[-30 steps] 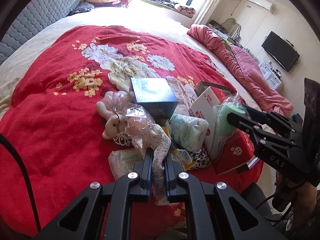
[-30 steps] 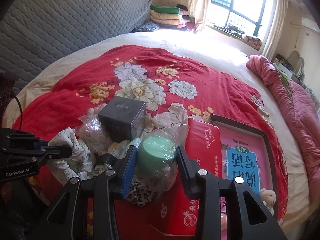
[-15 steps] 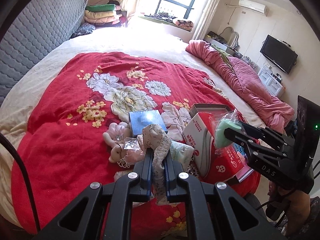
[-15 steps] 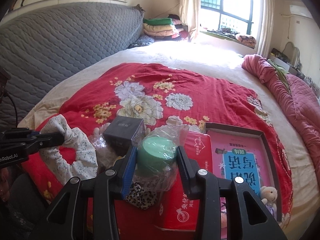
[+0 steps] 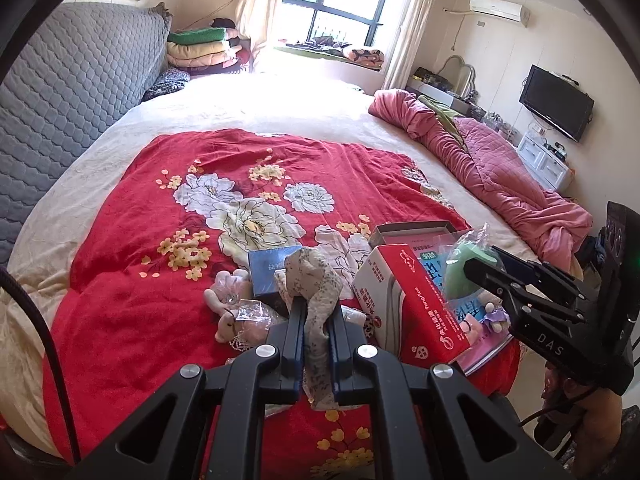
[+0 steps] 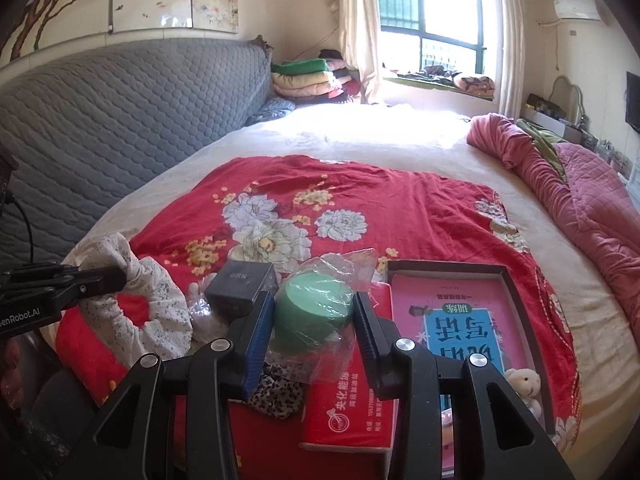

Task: Organize soft objects

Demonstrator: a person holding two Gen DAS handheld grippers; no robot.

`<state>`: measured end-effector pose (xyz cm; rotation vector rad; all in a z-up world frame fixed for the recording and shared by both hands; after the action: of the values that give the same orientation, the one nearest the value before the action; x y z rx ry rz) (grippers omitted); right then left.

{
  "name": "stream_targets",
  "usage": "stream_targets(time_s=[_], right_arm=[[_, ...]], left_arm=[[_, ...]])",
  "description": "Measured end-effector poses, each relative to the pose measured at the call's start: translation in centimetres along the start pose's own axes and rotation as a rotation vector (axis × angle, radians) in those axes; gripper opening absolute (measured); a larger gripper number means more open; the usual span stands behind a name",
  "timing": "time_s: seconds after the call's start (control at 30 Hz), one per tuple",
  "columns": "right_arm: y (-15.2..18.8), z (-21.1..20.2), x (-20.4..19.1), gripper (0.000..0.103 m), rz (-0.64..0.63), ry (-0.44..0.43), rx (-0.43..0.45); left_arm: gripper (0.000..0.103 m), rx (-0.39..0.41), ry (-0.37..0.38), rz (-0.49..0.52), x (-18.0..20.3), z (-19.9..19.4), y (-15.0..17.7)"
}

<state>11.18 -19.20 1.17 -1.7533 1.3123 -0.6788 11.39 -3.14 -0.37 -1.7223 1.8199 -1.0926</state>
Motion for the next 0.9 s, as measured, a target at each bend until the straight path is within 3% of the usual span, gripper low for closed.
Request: stream_targets(time_s=[0.47,0.9], right_arm=[[-1.9,-5.1,6.0,0.042,0.098,0.087,0.109],[-0.9,-7.4,12.1,0.042,0.201,0.164,0.148]], left_arm=[[0.010,0.028,0.074,0.090,7.8,-0.8,-2.9],[0.010,0.007,0.142,0.195,15.6,0.9,-3.9]])
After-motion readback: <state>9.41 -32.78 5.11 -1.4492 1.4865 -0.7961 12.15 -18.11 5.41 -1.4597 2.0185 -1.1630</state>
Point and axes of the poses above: each gripper's, at about its wrist camera, not at the fingertips, and z roughly the way its jaws point, x to its right, y to its underside, the point moved 8 cm from there along z, roughly the way its jaws point, and after that the axes turned 7 degrees about x, right-handed, at the moved point
